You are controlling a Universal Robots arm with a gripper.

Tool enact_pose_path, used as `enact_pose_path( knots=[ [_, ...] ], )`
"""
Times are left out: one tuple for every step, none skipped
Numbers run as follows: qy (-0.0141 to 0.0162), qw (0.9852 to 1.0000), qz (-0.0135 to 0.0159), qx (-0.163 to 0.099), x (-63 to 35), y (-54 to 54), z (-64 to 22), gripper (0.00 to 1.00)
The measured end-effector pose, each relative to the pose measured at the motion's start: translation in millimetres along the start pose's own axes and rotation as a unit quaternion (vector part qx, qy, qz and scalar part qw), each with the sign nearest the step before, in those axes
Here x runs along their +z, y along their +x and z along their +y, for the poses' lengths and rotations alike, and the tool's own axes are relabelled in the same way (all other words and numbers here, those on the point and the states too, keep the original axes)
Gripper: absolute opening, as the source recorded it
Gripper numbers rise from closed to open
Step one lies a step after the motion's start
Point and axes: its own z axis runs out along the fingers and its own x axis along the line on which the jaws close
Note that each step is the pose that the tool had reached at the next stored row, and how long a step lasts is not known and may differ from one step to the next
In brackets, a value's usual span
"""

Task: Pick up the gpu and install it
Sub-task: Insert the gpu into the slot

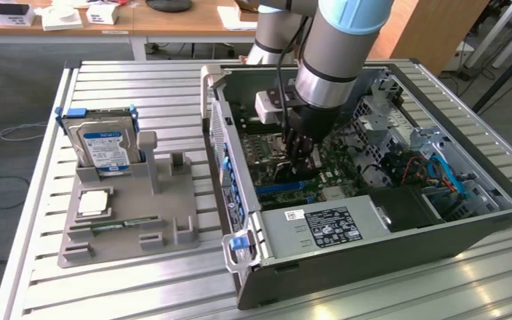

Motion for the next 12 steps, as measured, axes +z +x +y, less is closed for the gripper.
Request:
enact_pose_path(
  knots=[
    [0.0001, 1.0000, -0.0001, 0.000, 0.6, 0.0, 0.0, 0.27],
    [0.0001, 1.0000, -0.0001, 0.000, 1.2, 0.0, -0.1, 0.27],
    [0.0001, 1.0000, -0.0001, 0.000, 1.6, 0.0, -0.1, 0.27],
    [0.0000, 1.0000, 0.0000, 0.000, 2.0, 0.1, 0.0, 0.27],
    [0.0000, 1.0000, 0.0000, 0.000, 2.1, 0.1, 0.0, 0.27],
    [0.0000, 1.0000, 0.0001, 0.000, 2.1, 0.1, 0.0, 0.27],
    [0.0000, 1.0000, 0.0000, 0.000, 2.1, 0.1, 0.0, 0.27],
    [0.0000, 1.0000, -0.0001, 0.000, 2.2, 0.0, 0.0, 0.27],
    [0.0000, 1.0000, -0.0001, 0.000, 2.2, 0.1, 0.0, 0.27],
    [0.0000, 1.0000, -0.0001, 0.000, 2.2, 0.0, 0.0, 0.27],
    [0.0001, 1.0000, -0.0002, 0.000, 2.1, 0.0, 0.0, 0.27],
    [0.0000, 1.0000, 0.0000, 0.000, 1.3, 0.0, 0.0, 0.27]
  ],
)
